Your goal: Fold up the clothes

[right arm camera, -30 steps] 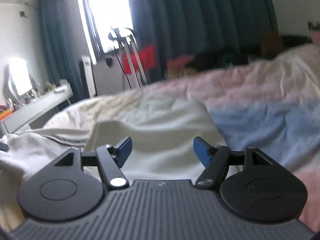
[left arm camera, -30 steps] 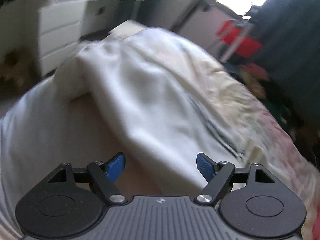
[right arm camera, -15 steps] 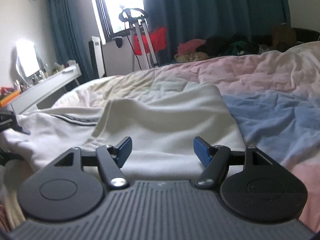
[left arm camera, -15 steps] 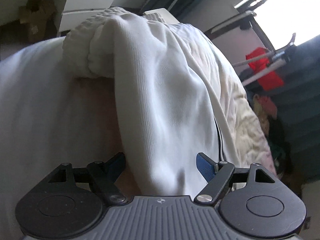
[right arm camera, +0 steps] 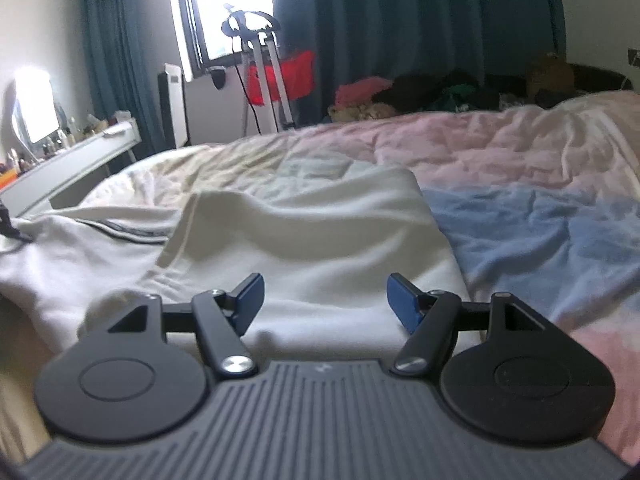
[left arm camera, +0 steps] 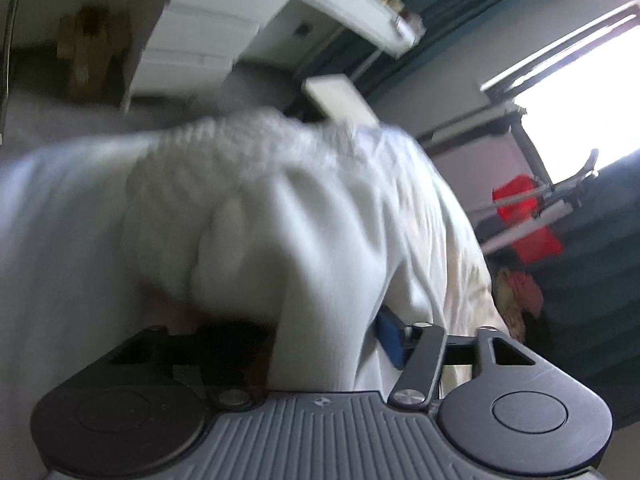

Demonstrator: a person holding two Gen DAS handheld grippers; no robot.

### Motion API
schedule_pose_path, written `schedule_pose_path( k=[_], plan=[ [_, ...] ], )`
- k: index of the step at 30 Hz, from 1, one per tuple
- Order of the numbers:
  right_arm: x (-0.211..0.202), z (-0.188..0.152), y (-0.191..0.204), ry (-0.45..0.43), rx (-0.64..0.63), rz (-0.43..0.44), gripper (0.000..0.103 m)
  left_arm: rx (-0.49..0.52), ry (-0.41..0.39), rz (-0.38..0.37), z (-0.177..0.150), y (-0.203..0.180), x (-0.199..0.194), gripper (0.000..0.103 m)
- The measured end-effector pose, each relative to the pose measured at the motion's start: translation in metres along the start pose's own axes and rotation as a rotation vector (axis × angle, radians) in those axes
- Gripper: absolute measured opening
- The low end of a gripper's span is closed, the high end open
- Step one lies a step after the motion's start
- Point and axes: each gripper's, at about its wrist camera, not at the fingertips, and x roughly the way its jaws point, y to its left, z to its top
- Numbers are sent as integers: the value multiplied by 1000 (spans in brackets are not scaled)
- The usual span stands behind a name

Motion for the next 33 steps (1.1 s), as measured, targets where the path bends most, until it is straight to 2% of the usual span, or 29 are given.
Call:
schedule_pose_path(
  k=[1,3,6,8,11,14,18,20,23,28,31,33],
  plan=[
    [1,-1,-1,6,4,-7,71,5,-21,-1,2,0,0,53],
    [1,0,-2,5,9,-19,71,22,-63,1,5,-2,1,34],
    [3,0,-2,11,5,-14,71,140,-131,43,3,-18,4,20],
    [10,-3,-1,61,-2,-13,70,235,-203,49,-1,-34,1,17],
    [21,-9,3,108,-44,-41,70,433,-325,69,-19,-62,-18,16],
    [20,-5,0,109,-7,-32,71,552,-439,52,-47,-101,-46,15],
    [12,3,-14,86,82,-11,69,791,-592,2,-106,-166,-89,15],
    [6,9,-22,60,118,-18,69,873,-624,-41,-145,-200,-104,15],
    [-7,20,-37,15,179,-35,69,959,-636,-122,-207,-245,-120,15],
    [-24,36,-77,-54,349,-29,69,1161,-598,-246,-333,-290,-115,14],
    [-33,39,-105,-80,454,-50,72,1344,-435,-324,-414,-289,-89,14],
    [-35,36,-120,-78,519,-42,71,1467,-272,-343,-461,-283,-66,15]
  ],
)
